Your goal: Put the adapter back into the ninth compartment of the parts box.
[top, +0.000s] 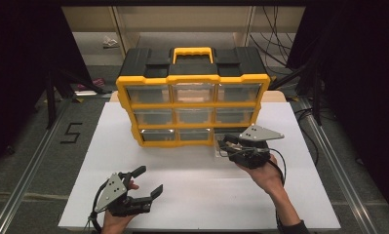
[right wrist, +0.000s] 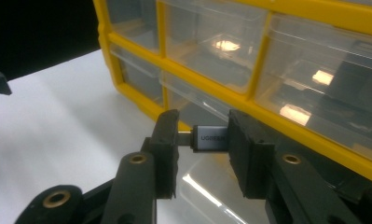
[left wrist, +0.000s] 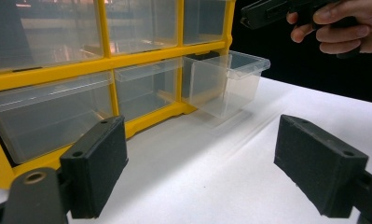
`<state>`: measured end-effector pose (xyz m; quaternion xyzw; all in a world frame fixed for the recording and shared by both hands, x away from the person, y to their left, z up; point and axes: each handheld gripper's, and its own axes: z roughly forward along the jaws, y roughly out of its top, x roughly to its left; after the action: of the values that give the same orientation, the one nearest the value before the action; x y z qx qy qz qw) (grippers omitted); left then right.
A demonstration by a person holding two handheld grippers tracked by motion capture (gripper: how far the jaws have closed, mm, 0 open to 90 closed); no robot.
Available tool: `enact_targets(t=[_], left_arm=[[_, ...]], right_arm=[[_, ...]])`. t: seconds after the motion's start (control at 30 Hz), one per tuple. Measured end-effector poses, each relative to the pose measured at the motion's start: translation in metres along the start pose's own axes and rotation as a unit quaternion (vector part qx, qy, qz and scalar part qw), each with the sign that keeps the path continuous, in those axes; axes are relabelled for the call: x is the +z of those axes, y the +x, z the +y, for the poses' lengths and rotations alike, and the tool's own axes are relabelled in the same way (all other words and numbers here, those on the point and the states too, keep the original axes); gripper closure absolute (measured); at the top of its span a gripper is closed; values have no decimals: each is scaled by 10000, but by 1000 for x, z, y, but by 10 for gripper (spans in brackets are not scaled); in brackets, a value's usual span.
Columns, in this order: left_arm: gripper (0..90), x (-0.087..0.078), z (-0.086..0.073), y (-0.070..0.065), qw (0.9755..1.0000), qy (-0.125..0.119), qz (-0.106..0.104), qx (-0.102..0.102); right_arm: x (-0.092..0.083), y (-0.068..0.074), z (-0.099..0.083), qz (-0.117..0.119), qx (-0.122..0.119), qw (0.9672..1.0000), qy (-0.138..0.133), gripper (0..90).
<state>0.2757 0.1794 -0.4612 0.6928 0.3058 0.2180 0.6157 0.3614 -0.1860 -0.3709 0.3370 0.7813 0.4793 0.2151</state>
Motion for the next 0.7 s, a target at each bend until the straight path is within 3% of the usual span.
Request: enact_targets(t=[0.7], left_arm=[[167, 0, 0, 0, 10000, -12, 5, 12]], right_arm=[[3, -21, -10, -349, 339, 9988, 61, 648]])
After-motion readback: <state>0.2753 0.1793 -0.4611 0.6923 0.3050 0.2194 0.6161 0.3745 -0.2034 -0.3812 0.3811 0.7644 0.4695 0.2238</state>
